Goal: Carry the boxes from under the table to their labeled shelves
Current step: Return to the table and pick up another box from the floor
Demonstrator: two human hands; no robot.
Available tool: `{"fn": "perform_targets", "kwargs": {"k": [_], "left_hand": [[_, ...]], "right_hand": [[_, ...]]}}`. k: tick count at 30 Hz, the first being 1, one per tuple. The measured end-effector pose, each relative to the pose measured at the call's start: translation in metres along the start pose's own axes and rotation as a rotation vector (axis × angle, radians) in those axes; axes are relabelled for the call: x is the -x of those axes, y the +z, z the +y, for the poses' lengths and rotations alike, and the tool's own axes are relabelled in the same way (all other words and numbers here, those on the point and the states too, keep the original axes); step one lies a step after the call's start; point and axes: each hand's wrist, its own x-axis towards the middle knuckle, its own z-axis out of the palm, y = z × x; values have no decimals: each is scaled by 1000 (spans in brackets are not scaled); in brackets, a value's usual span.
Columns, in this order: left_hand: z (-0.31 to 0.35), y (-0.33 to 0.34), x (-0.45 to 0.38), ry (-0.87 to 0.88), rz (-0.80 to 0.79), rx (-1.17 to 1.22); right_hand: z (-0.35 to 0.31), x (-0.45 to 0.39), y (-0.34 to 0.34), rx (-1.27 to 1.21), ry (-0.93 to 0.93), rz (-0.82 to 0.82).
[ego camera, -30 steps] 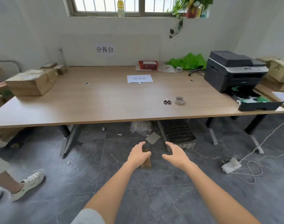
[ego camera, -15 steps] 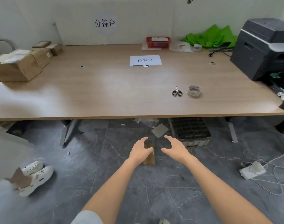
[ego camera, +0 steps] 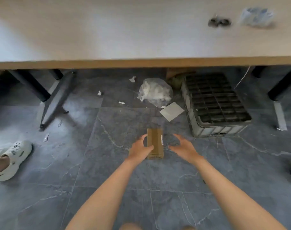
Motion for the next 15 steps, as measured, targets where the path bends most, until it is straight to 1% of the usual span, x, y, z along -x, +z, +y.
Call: {"fn": "perform_targets", "kwargs": {"k": [4,8,11,15], "left_hand": [[-67,46,-80,7,7,-53],[-130,87,-155,11,48,-65],[-169,116,-199,15,22,-57],[-208,146,-244,-9,47,-11]], "right_hand": [[64,-91,52,45,17,26],[118,-174,101,-16,40,43],[151,-222,132,-41,50,51],[184,-267,165,-89,70,69]]}}
